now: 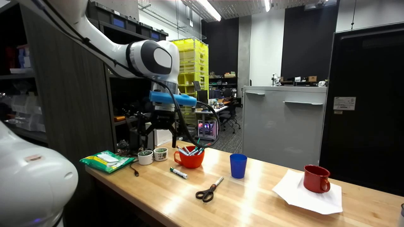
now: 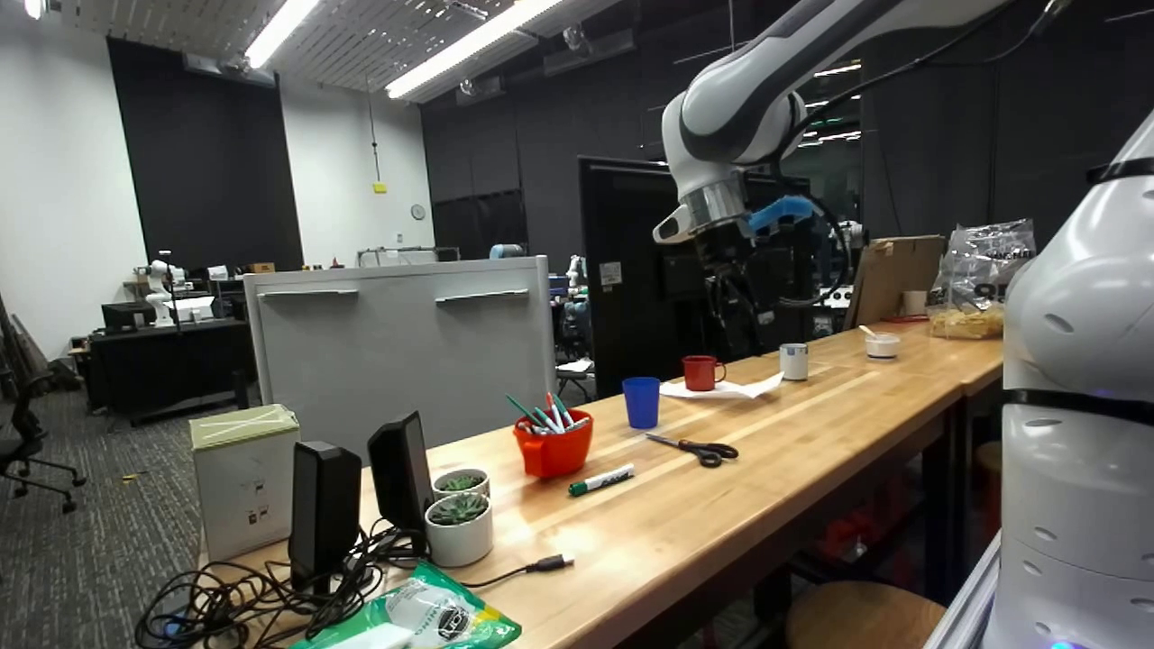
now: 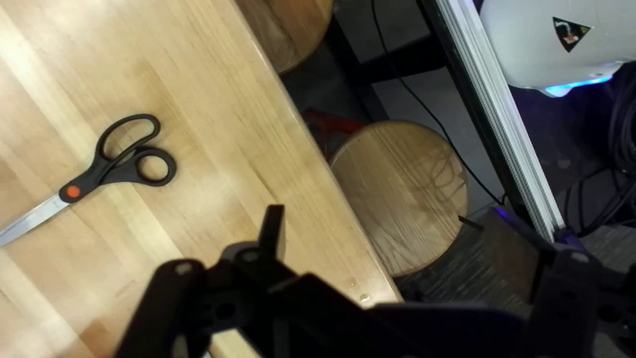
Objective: Put the marker in the left red cup
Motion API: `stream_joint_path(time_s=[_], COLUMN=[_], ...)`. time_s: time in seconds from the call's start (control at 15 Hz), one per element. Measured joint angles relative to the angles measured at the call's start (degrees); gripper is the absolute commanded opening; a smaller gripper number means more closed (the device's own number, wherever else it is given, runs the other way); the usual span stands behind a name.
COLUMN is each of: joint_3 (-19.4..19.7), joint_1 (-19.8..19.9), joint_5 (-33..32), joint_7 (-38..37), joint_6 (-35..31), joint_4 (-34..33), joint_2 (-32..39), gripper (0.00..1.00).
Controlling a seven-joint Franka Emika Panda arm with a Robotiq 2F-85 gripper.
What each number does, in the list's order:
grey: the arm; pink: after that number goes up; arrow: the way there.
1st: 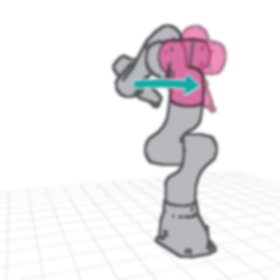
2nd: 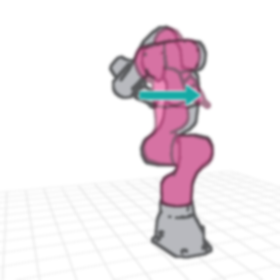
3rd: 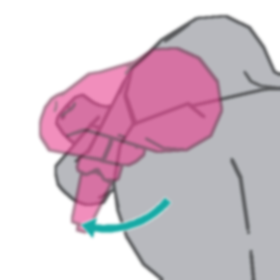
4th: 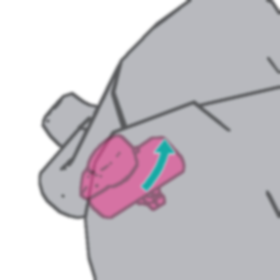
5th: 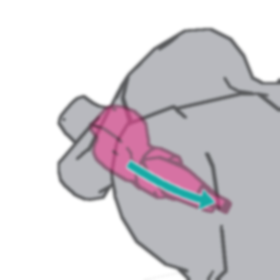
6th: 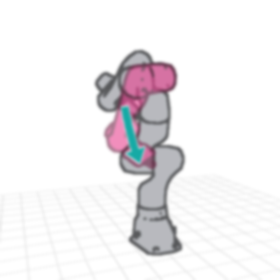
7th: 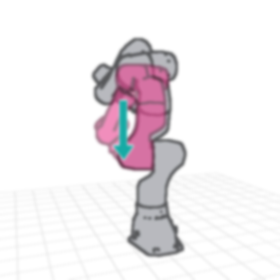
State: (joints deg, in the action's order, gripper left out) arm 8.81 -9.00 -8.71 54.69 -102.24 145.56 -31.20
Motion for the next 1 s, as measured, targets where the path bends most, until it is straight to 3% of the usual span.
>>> stream_joint_path(time_s=[0.33,1.0], joint_3=[-2.31,-2.60], joint_1=[0.00,0.06], joint_5=[-4.10,-4.12], joint_7=[3.72,5.75], joint_6=[-7.01,-6.24], joint_4=[-0.18,-2.26], joint_2=[4.01,7.26], gripper=[1.00,1.00])
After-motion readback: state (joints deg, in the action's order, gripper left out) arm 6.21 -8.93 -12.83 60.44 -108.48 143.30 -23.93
